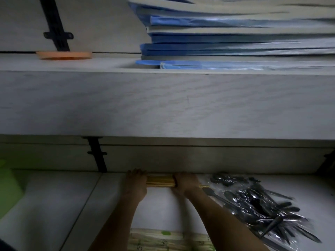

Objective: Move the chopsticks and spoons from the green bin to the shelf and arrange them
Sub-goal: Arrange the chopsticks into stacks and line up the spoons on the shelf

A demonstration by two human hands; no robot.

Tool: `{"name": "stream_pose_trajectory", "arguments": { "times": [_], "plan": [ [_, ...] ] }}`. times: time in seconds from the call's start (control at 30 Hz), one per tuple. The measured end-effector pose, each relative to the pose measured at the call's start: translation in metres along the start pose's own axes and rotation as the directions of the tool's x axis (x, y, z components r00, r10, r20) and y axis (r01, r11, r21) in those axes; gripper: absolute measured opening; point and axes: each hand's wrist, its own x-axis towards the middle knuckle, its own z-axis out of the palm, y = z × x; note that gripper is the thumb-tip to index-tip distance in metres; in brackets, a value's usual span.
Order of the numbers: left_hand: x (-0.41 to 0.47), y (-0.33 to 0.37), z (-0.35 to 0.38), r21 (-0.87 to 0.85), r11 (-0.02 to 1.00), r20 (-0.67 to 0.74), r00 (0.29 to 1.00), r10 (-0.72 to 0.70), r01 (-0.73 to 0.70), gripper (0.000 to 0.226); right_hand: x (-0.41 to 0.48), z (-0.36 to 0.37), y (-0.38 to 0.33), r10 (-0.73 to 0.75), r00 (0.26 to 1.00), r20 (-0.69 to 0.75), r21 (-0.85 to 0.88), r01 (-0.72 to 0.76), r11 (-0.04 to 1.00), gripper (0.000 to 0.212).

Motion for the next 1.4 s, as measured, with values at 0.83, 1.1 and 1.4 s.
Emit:
{"name": "stream_pose_trajectory", "arguments": {
  "times": [0.83, 1.1, 1.4],
  "plan": [
    [-0.008, -0.006, 0.04, -0.481, 0.859, 0.095, 0.985, -0.146, 0.174, 0.047, -0.026, 0.01, 0.031, 0.015, 0.999, -0.046, 0.19, -0.006, 0.982, 0.074],
    [-0.022, -0.015, 0.034, -0.533, 0.842, 0.04, 0.997, -0.065, 0.076, 0.1, -0.039, 0.005, 0.044, 0.067, 0.995, -0.079, 0.254, -0.045, 0.966, 0.08],
    [-0.03, -0.03, 0.049, -0.412, 0.911, 0.026, 1.0, -0.013, 0.023, 0.141, -0.057, -0.007, 0.078, 0.296, 0.949, -0.111, 0.236, -0.264, 0.935, 0.049]
  ]
}}
